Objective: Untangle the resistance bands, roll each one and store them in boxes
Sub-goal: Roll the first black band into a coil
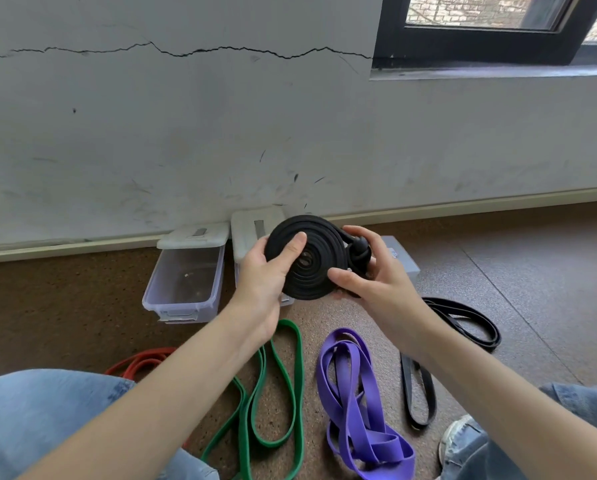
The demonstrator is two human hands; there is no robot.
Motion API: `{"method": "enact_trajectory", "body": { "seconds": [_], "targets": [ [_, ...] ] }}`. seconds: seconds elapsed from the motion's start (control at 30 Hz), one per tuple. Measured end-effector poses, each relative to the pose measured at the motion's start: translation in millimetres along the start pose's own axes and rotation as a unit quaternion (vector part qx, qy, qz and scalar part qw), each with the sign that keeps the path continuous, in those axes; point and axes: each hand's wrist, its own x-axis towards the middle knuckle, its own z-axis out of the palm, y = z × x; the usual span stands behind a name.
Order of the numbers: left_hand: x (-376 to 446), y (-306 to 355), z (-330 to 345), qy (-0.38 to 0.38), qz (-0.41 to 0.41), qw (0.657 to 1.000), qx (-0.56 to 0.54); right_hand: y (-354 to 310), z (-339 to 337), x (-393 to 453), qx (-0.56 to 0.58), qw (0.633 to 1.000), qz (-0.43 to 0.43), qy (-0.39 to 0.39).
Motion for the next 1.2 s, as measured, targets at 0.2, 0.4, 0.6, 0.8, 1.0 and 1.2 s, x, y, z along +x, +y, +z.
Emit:
{"method": "enact_trajectory", "body": {
  "seconds": [0.2,0.4,0.6,0.8,1.0,1.2],
  "targets": [
    [5.8,20.3,-14.7,-0.197,0.019,0.973,0.12,-7.9,-22.3,5.3,-0.036,0.995,-0.001,-0.097],
    [10.3,14.2,-10.6,-0.134,-0.033,0.99,-0.016,-12.3,-9.8,17.8,0.065,0.996,-0.001,-0.062],
    [31.7,36.2,-15.9,-0.153,-0.053,0.982,-0.101,-30.8,2.5,54.3,0.092,0.996,0.004,-0.021],
    [77.7,36.1,-42.8,-0.021,0.011,0.997,-0.076,-0.4,49.1,91.3,0.001,0.999,0.031,-0.037],
    [122.1,-13.4,-80.4,0.031,0.098,0.985,0.141,52.6,44.4,138.3,-0.069,0.985,0.142,-0.068],
    [159.6,-98.8,-111.6,0.081,0.015,0.975,0.209,135.5,29.2,173.5,-0.118,0.963,0.234,-0.062]
  ]
}}
